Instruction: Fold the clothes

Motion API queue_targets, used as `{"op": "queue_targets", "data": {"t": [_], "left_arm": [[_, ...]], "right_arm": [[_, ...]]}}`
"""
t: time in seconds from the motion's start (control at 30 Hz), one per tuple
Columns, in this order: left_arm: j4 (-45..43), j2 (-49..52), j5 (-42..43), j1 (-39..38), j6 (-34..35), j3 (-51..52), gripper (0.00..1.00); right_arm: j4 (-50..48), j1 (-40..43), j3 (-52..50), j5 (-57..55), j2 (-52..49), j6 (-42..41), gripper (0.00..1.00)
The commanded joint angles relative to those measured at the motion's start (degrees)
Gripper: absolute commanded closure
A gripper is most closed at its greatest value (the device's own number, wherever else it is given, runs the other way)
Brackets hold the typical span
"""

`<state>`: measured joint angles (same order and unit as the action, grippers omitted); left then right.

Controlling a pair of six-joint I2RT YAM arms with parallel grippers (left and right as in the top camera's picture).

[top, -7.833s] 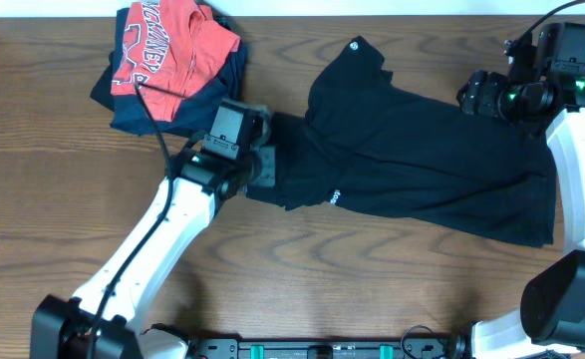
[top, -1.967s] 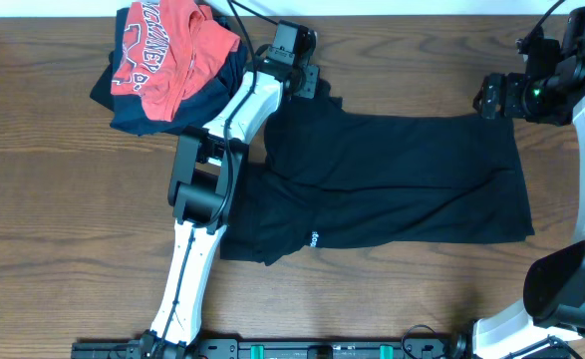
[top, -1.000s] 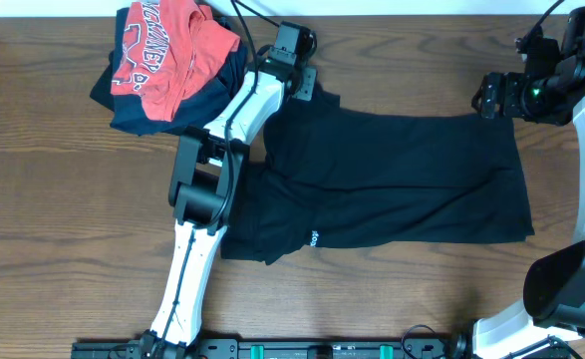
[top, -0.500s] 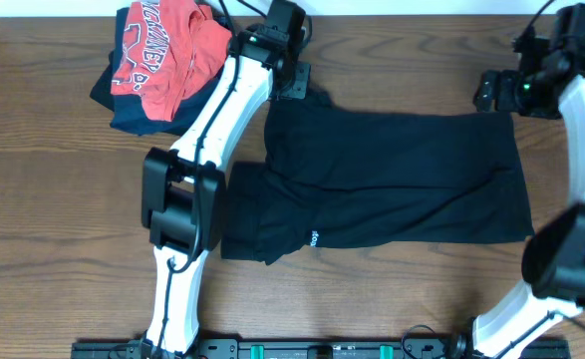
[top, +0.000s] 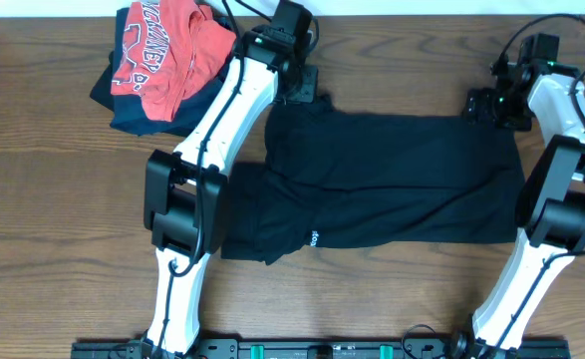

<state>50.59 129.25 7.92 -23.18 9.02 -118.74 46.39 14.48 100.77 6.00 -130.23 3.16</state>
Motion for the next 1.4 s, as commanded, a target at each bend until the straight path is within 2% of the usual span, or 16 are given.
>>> {"op": "queue_targets", "data": {"t": [0.0, 0.27, 0.33, 0.37, 0.4, 0.43, 0.47, 0.53, 0.6, 0.83, 1.13, 1.37], "left_arm": [[0.2, 0.3, 0.6, 0.1, 0.3, 0.0, 0.94], [0.2, 0.3, 0.4, 0.1, 0.3, 0.0, 0.94], [0.2, 0.3, 0.4, 0.1, 0.3, 0.0, 0.94], [0.1, 0.3, 0.4, 0.1, 0.3, 0.0, 0.94], [0.1, 0.3, 0.4, 0.1, 0.3, 0.0, 0.94], [0.1, 0.3, 0.4, 0.1, 0.3, 0.0, 0.94], [0.2, 0.3, 0.4, 0.1, 0.3, 0.0, 0.94], [0.2, 0.3, 0.4, 0.1, 0.2, 0.0, 0.94], [0.2, 0.3, 0.4, 0.1, 0.2, 0.0, 0.94], [0.4, 0.2, 0.4, 0.5, 0.3, 0.0, 0.94], [3.2, -5.3, 0.5, 0.5, 1.8, 0.0, 0.94], [13.4, -11.3, 0.5, 0.4, 1.9, 0.0, 0.94]], "right_arm": [[-1.2, 1.0, 0.6, -0.5, -2.0, -0.5, 0.13], [-5.2, 2.5, 0.6, -1.6, -5.0, -0.5, 0.13], [-5.0, 2.5, 0.6, -1.7, -5.9, -0.5, 0.18], [-5.0, 2.4, 0.6, -1.7, -6.4, -0.5, 0.33], [-4.9, 2.4, 0.6, -1.6, -6.5, -0.6, 0.42], [-4.9, 2.4, 0.6, -1.6, -6.6, -0.6, 0.56], [-4.9, 2.3, 0.6, -1.6, -6.6, -0.7, 0.73], [-4.7, 2.3, 0.6, -1.7, -6.3, -2.2, 0.90], [-3.9, 2.4, 0.9, -1.7, -5.6, -3.6, 0.99], [0.6, 2.4, 3.0, -1.5, 0.1, -3.6, 0.99], [10.8, 2.4, 3.7, -1.3, 14.5, -5.1, 0.99], [26.1, 2.4, 3.7, -1.1, 21.0, -5.6, 0.99]]}}
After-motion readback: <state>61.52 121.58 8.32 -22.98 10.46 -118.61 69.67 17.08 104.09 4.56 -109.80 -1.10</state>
